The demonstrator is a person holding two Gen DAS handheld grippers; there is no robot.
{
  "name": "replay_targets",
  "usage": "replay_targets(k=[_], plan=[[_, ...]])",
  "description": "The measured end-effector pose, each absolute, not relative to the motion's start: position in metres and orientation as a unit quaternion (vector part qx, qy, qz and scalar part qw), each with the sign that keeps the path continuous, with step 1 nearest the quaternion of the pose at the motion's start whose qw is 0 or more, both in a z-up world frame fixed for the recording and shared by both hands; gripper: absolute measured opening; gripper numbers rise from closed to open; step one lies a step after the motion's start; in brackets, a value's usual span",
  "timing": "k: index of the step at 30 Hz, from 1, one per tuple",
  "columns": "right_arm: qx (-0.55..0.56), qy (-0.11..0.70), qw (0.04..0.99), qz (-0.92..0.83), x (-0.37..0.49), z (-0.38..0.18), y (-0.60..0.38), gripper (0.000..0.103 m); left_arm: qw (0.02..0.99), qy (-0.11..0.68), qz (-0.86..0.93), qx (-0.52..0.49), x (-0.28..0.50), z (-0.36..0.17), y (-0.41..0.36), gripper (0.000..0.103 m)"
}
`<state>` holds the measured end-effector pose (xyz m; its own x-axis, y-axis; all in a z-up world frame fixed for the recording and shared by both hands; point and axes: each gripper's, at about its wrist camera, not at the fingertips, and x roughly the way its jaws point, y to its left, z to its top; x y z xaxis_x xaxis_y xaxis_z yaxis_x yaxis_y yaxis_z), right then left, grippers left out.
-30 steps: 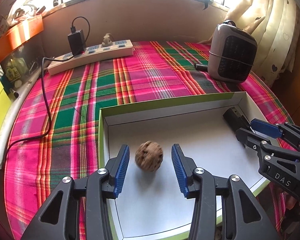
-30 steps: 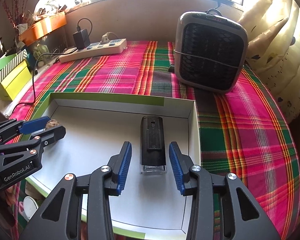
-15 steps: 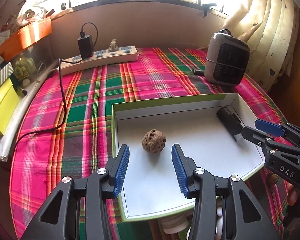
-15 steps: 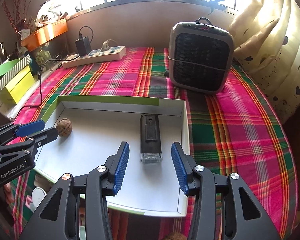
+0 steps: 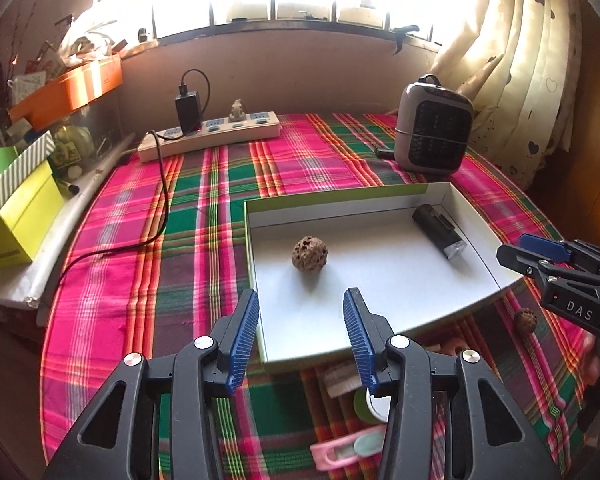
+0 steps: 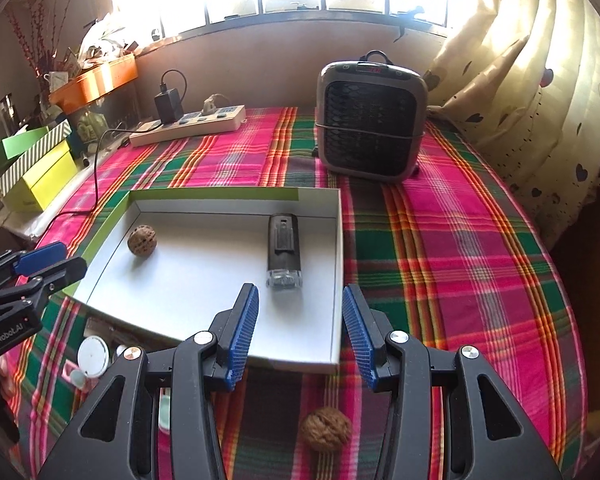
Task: Organize objects
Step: 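Withdraw left tool toward the pink clip while right tool moves toward the second walnut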
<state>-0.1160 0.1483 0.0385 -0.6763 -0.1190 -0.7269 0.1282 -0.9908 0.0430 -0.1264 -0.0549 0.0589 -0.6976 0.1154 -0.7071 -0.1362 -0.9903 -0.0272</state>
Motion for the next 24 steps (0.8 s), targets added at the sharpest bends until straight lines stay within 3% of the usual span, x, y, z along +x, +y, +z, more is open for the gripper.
replay_targets(k=[10, 24], plan=[[0.387, 0.002, 0.059, -0.920, -0.086, 0.041, 0.163, 0.046, 0.088, -0.002, 0.918, -0.386, -0.100, 0.051, -0.064, 0.043], [0.404, -0.025, 0.053, -0.913, -0.057, 0.022, 0.182, 0.056, 0.151, -0.021, 0.903, -0.401, -0.068, 0.030, -0.065, 0.045]])
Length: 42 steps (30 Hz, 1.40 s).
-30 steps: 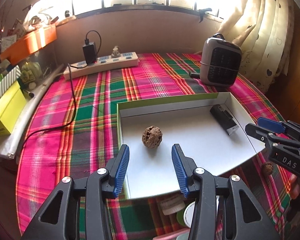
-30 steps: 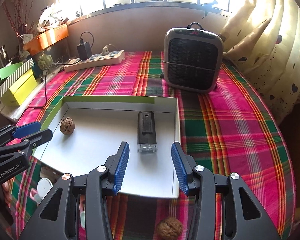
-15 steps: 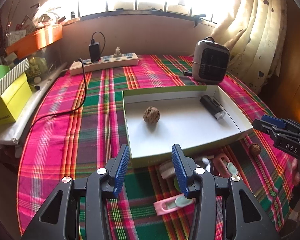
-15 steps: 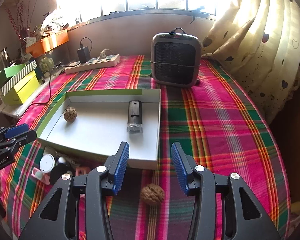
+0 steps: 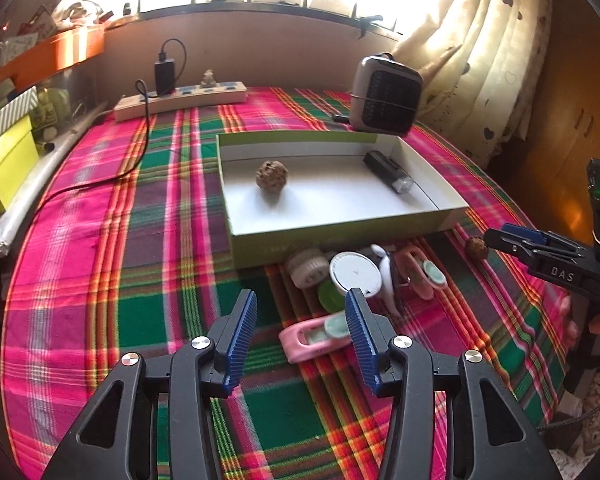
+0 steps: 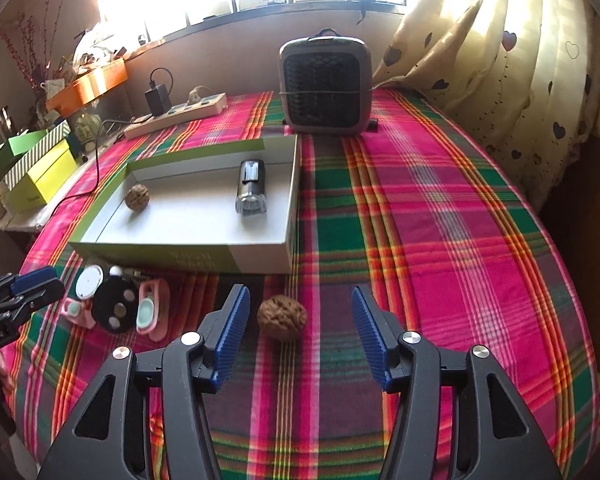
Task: Organize objects
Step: 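Withdraw left tool toward the pink clip while right tool moves toward the second walnut, then close right tool on the second walnut while left tool closes on the pink-and-mint clip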
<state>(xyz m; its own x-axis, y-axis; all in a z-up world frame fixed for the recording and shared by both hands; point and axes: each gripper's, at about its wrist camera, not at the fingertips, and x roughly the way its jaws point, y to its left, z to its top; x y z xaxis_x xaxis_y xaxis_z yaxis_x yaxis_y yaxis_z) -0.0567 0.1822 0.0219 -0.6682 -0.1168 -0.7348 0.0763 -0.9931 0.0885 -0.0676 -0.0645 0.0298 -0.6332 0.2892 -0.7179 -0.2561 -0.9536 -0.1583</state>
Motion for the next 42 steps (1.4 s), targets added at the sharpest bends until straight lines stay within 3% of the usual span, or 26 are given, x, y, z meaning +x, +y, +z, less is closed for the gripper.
replay_targets(k=[38, 42], plan=[[0.436, 0.013, 0.062, -0.898, -0.067, -0.004, 0.170, 0.056, 0.184, 0.038, 0.881, -0.435, -0.051, 0.010, -0.038, 0.051], [0.434, 0.016, 0.065, -0.898, -0.067, -0.003, 0.168, 0.046, 0.192, 0.039, 0.878, -0.437, -0.048, 0.012, -0.033, 0.051]])
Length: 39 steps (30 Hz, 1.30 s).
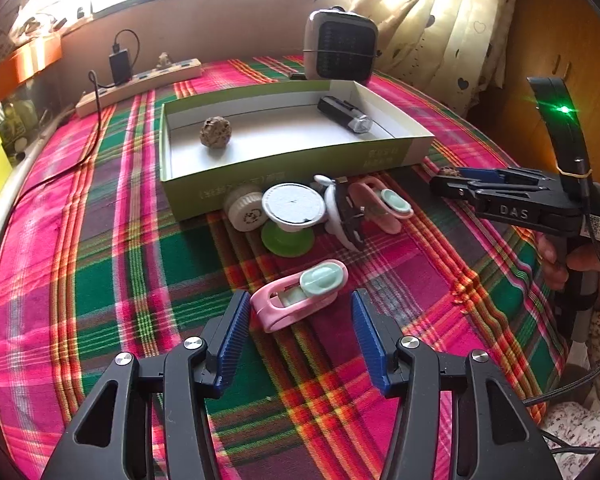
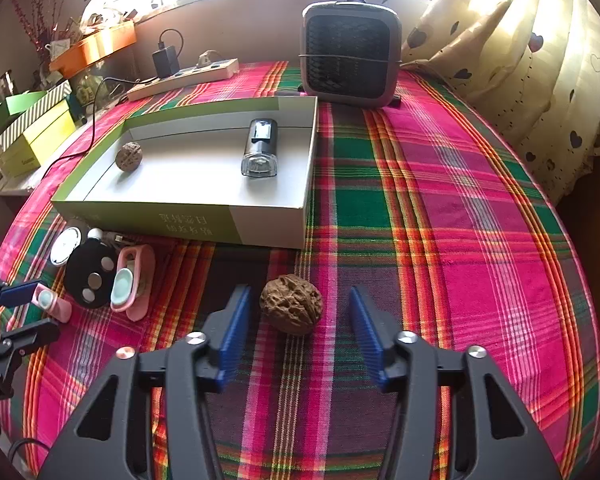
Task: Organize objects
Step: 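Close right tool on the second walnut while left tool closes on the pink-and-mint clip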
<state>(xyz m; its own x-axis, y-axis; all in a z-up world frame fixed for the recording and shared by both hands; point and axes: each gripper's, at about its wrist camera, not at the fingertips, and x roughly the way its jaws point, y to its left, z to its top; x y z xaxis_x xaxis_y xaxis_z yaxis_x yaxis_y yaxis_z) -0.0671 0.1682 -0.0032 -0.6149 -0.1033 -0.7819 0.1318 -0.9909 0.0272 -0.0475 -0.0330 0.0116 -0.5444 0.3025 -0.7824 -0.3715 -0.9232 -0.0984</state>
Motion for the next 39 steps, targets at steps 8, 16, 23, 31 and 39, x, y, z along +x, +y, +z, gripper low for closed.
replay_targets(k=[8, 16, 23, 31, 39], plan=[[0.431, 0.018, 0.072, -0.899, -0.067, -0.002, 0.167, 0.032, 0.213, 0.053, 0.875, -0.432, -0.039, 0.013, -0.025, 0.051], [0.431, 0.017, 0.081, -0.899, -0.065, -0.002, 0.167, 0.032, 0.212, 0.070, 0.876, -0.427, -0.051, 0.012, -0.023, 0.051], [0.431, 0.018, 0.082, -0.899, -0.064, -0.002, 0.166, 0.032, 0.207, 0.080, 0.877, -0.427, -0.056, 0.008, -0.019, 0.050], [0.431, 0.017, 0.082, -0.899, -0.065, -0.003, 0.166, 0.032, 0.217, 0.080, 0.875, -0.425, -0.053, 0.009, -0.015, 0.036], [0.431, 0.017, 0.082, -0.899, -0.065, -0.002, 0.166, 0.032, 0.219, 0.071, 0.875, -0.427, -0.051, 0.010, -0.016, 0.018]])
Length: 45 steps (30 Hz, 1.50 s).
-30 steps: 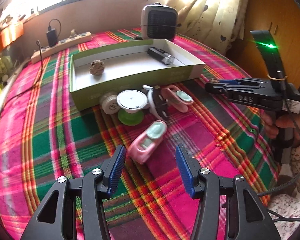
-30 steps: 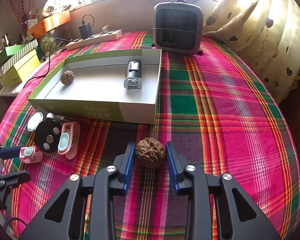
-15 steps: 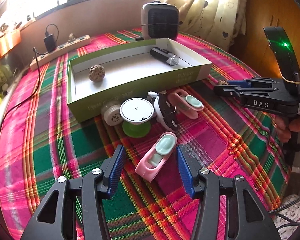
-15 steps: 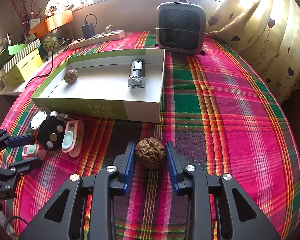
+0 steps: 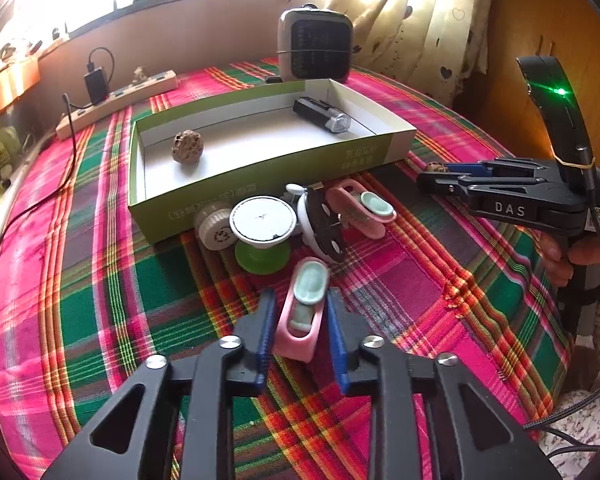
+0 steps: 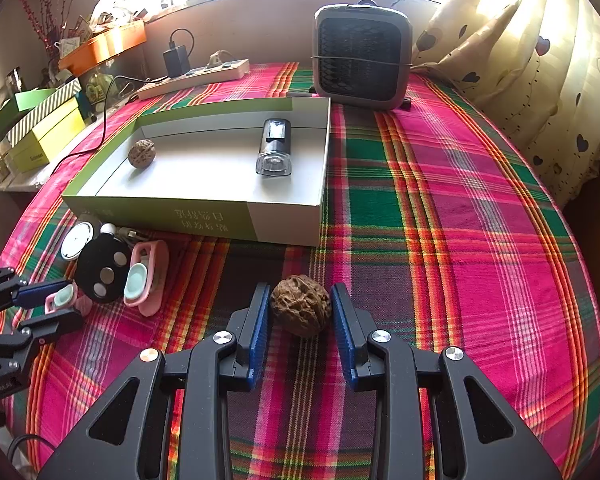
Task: Organize objects
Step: 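Close right tool on the second walnut while left tool closes on the pink-and-mint clip, then carry the pink clip in left tool and walnut in right tool over the box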
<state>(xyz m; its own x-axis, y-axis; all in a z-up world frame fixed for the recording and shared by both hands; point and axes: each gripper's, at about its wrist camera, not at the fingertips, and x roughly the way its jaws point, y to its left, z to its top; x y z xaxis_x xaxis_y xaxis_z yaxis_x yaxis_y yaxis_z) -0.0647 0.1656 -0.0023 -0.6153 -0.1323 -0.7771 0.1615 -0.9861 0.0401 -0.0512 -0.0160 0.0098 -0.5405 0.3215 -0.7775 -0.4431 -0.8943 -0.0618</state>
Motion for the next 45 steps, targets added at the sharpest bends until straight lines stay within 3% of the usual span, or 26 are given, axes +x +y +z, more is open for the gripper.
replay_targets(k=[45], plan=[[0.409, 0.016, 0.097, -0.907, -0.056, 0.019, 0.159, 0.032, 0.204, 0.062, 0.894, -0.394, -0.044, 0.031, -0.018, 0.016]])
